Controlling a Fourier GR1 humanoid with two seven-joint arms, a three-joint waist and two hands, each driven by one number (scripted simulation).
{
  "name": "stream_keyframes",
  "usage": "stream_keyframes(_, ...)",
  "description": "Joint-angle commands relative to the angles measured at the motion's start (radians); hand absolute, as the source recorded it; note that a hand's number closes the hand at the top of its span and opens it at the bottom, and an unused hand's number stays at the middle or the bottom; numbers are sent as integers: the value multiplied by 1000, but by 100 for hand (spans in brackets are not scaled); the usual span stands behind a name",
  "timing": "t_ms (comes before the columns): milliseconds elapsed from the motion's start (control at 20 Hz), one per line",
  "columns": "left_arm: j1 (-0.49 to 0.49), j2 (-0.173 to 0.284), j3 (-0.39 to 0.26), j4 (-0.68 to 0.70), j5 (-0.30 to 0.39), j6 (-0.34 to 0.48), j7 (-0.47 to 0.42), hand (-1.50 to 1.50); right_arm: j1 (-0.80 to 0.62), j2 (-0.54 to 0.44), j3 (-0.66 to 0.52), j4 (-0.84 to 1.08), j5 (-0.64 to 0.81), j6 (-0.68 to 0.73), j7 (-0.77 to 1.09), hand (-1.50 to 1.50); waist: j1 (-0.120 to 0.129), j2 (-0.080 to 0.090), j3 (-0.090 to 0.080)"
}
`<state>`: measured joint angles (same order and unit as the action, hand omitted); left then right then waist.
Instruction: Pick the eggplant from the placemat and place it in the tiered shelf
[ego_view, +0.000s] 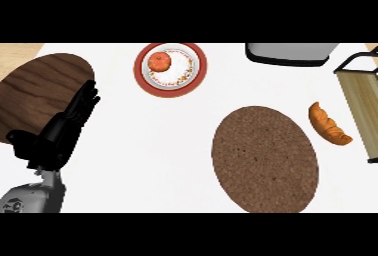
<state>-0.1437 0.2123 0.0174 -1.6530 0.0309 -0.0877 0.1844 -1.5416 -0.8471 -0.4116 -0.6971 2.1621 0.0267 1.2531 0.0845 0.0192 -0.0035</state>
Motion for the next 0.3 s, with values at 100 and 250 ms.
stream_keyframes(100, 12, -4, -2, 16, -2, -3, -10, 0, -59, 132, -41, -245, 120, 41, 235, -150, -14, -10, -1)
stream_keyframes(250, 24, -13, -2, -6, 4, 4, -4, 0, -61, 231, -25, -368, 203, 72, 235, -150, -20, -18, -1)
